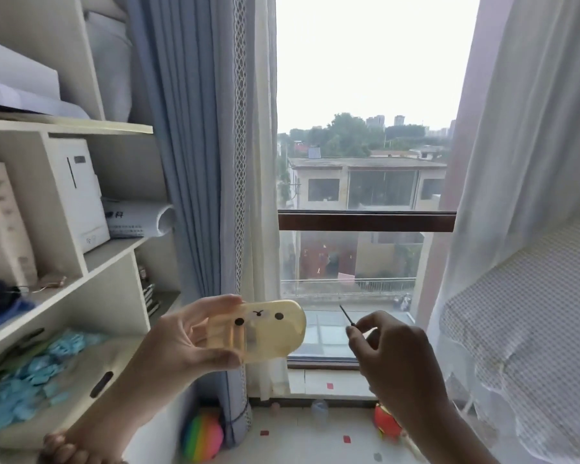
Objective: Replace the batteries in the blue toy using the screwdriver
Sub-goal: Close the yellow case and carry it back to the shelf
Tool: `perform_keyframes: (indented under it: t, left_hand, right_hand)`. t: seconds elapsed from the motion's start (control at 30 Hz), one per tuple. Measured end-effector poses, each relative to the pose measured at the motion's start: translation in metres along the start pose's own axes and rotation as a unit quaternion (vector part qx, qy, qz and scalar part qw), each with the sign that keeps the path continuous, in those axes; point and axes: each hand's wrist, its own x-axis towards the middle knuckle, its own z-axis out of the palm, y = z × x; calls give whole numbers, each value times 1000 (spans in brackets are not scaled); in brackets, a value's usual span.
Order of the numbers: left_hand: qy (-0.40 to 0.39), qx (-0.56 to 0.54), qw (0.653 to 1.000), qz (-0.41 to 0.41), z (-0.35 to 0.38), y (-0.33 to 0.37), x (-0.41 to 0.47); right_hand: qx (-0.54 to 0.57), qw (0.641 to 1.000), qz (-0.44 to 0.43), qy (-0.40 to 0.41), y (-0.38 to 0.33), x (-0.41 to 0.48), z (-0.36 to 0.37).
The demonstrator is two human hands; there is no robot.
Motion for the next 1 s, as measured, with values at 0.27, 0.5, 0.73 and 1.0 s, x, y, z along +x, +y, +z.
perform_keyframes:
  t: [0.27,0.5,0.73,1.0]
  left_hand:
    - [6,-9,1000,-15,-36,-66,154]
    - [30,-4,999,-34,-60,-105,248]
    - [104,-2,992,-65,-75,-151,315]
    - [288,18,951,-111,-103,-178,350]
  right_hand:
    - [-4,1000,6,-10,1,146,90]
    - [22,999,17,-45,7,248,161]
    - [63,990,-27,-124,11,346,247]
    - [90,954,-141,-247,-27,450,336]
